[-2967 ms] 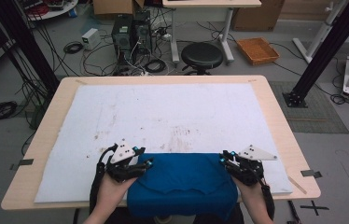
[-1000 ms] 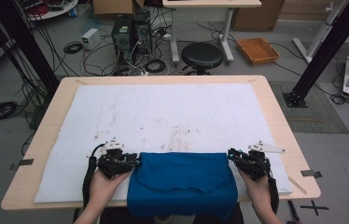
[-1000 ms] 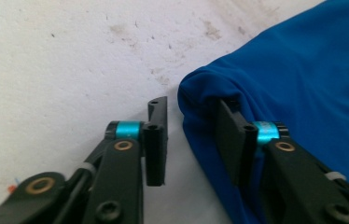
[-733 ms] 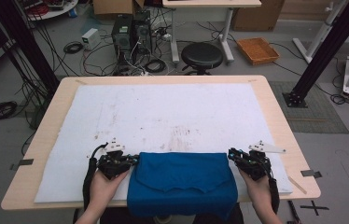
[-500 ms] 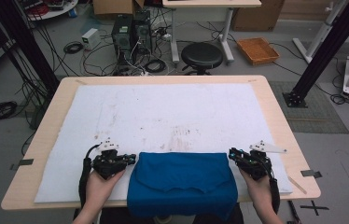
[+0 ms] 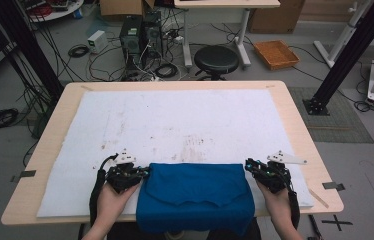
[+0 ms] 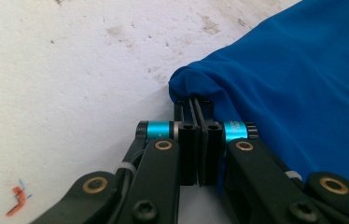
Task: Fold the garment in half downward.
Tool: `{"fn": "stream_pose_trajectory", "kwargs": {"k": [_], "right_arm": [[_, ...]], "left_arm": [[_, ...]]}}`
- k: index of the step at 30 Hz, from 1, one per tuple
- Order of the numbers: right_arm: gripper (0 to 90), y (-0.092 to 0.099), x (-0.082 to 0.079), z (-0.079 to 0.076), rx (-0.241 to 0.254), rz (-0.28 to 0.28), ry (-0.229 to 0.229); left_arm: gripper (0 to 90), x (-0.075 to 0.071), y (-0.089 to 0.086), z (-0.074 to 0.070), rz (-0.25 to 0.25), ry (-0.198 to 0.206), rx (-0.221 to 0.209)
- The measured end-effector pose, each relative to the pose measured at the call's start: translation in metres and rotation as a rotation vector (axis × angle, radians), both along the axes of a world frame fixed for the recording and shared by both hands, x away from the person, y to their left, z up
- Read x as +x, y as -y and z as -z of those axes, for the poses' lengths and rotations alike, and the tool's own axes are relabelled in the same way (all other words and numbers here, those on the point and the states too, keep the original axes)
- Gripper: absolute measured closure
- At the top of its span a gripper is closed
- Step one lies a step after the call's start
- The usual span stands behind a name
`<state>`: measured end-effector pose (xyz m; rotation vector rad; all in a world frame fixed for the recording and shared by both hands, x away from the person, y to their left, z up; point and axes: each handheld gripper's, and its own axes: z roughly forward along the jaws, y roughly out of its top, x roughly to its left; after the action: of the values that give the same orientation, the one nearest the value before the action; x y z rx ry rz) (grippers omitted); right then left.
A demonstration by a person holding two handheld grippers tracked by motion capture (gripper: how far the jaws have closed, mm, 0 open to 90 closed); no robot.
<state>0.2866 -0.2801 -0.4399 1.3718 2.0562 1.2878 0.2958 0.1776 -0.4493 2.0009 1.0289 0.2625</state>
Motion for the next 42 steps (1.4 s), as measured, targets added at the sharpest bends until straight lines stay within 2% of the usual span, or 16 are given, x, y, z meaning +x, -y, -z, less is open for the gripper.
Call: {"fn": "stream_pose_trajectory", "kwargs": {"k": [2, 4, 10, 13, 15, 20, 22, 25, 28, 32, 34, 35, 37, 38, 40, 42], "right_arm": [[81.4, 0.001, 0.0, 0.0, -0.001, 0.003, 0.001], [81.4, 0.002, 0.0, 0.0, 0.001, 0.004, 0.0], [81.4, 0.002, 0.0, 0.0, -0.004, 0.007, 0.001], [81.4, 0.002, 0.001, 0.0, -0.002, 0.008, -0.004], [81.4, 0.002, 0.001, 0.0, -0.002, 0.008, -0.003], [81.4, 0.001, 0.001, 0.001, -0.004, 0.006, -0.001], [81.4, 0.001, 0.0, 0.0, -0.007, 0.007, -0.002], [81.4, 0.001, 0.0, 0.001, -0.005, 0.008, -0.001], [81.4, 0.002, 0.0, 0.0, -0.006, 0.007, 0.0], [81.4, 0.003, 0.001, 0.001, -0.009, 0.012, 0.001], [81.4, 0.004, 0.001, 0.001, -0.009, 0.013, -0.001], [81.3, 0.004, 0.002, 0.001, -0.006, 0.015, -0.007], [78.2, 0.004, 0.005, 0.002, 0.005, 0.026, -0.016], [76.4, 0.004, 0.006, 0.001, 0.011, 0.035, -0.019], [76.0, 0.004, 0.011, 0.001, 0.022, 0.044, -0.029], [74.0, 0.003, 0.014, 0.0, 0.032, 0.048, -0.031]], "left_arm": [[88.6, -0.001, -0.004, -0.001, -0.016, 0.005, -0.007], [88.5, 0.0, -0.009, -0.001, -0.027, -0.003, -0.047], [88.6, 0.002, -0.025, 0.002, -0.079, -0.016, -0.06], [87.5, 0.001, -0.023, 0.001, -0.009, -0.018, -0.104], [77.5, 0.0, -0.017, 0.0, 0.015, -0.032, -0.098], [68.2, -0.001, -0.008, 0.004, 0.029, -0.05, -0.078], [70.8, -0.002, -0.007, 0.003, 0.025, -0.039, -0.052], [86.5, -0.004, -0.008, 0.002, 0.021, -0.028, -0.019], [88.6, -0.004, -0.01, 0.001, 0.0, -0.015, -0.021], [88.8, -0.005, -0.019, 0.001, -0.051, -0.012, -0.049], [88.7, -0.004, -0.023, 0.001, -0.053, -0.021, -0.073], [87.7, -0.003, -0.024, 0.001, -0.046, -0.019, -0.102], [66.4, 0.003, -0.023, -0.001, -0.049, -0.029, -0.162], [60.9, 0.006, -0.022, -0.002, -0.047, -0.037, -0.19], [52.5, 0.011, -0.018, -0.007, -0.051, -0.024, -0.217], [51.0, 0.016, -0.013, -0.012, -0.03, -0.009, -0.238]]}}
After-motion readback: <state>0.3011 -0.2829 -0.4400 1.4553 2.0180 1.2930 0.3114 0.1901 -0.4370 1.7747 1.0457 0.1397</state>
